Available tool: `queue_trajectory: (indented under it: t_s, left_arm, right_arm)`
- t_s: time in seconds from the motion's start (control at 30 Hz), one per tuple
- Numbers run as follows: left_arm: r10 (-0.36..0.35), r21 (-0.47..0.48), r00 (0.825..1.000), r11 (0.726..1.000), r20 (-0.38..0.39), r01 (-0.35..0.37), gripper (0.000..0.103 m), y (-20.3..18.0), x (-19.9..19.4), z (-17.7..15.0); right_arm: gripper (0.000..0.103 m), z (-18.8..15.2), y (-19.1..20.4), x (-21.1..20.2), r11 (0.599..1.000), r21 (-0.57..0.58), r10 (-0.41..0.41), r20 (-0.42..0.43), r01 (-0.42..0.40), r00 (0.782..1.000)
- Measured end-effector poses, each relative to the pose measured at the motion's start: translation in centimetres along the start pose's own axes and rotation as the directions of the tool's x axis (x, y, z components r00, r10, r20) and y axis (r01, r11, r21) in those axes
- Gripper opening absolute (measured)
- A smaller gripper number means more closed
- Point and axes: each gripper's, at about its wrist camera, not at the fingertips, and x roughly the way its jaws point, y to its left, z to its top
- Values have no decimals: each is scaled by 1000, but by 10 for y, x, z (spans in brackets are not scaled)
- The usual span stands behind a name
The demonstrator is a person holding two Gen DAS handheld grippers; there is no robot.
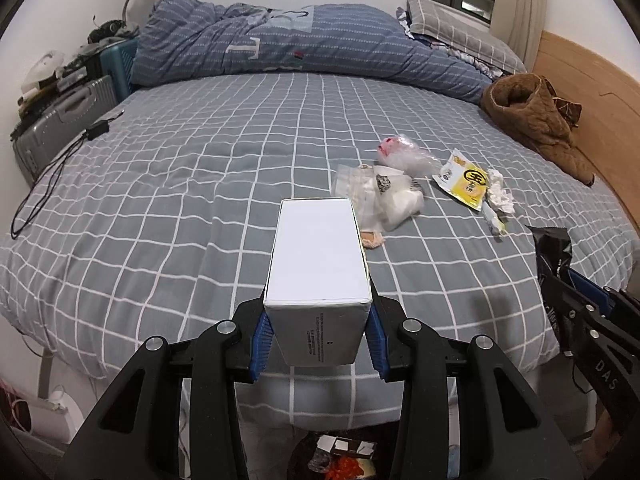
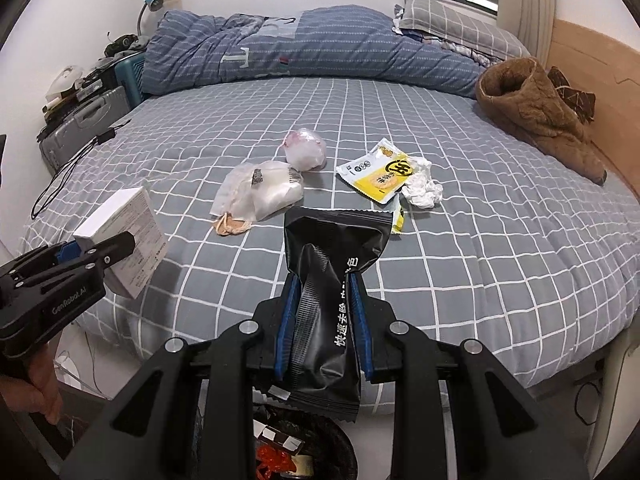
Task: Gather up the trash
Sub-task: 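Lift the black packet and white box and carry them to the bin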
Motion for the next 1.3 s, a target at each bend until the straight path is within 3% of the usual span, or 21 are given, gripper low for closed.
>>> queue_trajectory:
  t_s: [0.7, 1.3]
  left_arm:
    - [-33, 9, 999, 999, -9, 34, 39, -10, -49, -43]
    - [-51, -14, 997, 999, -57, 51, 39, -12, -88, -91]
  right_arm:
    - [26, -23, 15, -41, 1000, 5, 14, 16, -14, 1000]
    - [26, -68, 27, -83, 999, 8, 33, -15, -33, 999]
